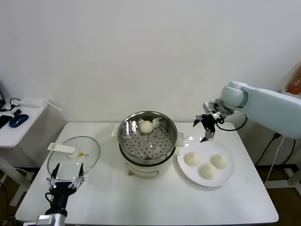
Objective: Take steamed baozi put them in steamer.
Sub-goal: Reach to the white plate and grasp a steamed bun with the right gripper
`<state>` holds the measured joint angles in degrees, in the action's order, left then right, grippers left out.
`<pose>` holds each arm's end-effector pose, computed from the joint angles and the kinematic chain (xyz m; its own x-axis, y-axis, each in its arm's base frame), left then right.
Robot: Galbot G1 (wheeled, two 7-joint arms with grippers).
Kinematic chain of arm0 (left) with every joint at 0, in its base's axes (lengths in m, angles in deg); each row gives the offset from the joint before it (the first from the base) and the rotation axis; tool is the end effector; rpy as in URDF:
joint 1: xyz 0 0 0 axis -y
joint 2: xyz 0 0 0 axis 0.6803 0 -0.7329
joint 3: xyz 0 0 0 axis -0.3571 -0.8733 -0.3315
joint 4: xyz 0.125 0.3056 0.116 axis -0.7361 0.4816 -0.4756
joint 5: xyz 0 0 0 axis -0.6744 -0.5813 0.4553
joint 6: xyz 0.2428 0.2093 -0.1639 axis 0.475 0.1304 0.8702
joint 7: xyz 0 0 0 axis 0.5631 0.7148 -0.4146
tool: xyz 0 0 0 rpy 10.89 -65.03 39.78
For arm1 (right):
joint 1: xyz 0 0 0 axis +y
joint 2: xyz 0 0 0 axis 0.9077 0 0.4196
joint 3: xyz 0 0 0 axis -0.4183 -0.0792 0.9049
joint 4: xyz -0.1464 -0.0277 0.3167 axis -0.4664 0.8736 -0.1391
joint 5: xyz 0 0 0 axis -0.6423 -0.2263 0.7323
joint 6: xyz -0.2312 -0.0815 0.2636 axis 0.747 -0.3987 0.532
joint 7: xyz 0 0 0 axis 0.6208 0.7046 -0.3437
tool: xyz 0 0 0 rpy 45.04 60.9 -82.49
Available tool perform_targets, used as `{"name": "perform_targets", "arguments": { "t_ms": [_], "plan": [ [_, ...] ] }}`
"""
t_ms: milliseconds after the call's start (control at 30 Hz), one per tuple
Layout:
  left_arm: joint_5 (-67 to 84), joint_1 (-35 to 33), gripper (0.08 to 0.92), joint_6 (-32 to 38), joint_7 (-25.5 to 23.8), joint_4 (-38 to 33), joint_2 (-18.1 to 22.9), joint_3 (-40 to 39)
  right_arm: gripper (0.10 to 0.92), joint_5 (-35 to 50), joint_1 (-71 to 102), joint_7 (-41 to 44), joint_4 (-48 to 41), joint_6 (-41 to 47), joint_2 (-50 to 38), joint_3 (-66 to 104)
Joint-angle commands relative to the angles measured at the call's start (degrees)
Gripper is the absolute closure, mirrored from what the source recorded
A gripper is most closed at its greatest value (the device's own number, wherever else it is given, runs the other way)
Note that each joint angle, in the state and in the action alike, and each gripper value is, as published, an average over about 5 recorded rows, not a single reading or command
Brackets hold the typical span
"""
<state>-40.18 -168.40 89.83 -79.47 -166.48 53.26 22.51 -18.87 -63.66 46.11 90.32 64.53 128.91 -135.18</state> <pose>0.1477 0.1055 -0.3464 -0.9932 -0.1159 0.0090 -0.1132 0.9818 0.1526 0.5530 -0.1091 -0.1114 -0.1500 -0.2349 0.9604 -0.9743 -0.1299 -0.1840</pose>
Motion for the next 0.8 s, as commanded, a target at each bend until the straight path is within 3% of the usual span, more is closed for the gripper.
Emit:
{"name": "perform_targets", "arguments": {
  "t_ms": [33, 800],
  "plan": [
    [-0.2, -0.2, 0.177, 0.0, 0.0, -0.1, 0.0, -0.1, 0.203, -1.5, 9.6, -2.4, -2.3, 5.6, -1.6, 3.1],
    [-0.2, -0.3, 0.177, 0.3, -0.1, 0.3, 0.0, -0.1, 0.203, -2.2, 17.8, -5.2, -9.4, 6.1, 7.7, 7.0]
  ]
}}
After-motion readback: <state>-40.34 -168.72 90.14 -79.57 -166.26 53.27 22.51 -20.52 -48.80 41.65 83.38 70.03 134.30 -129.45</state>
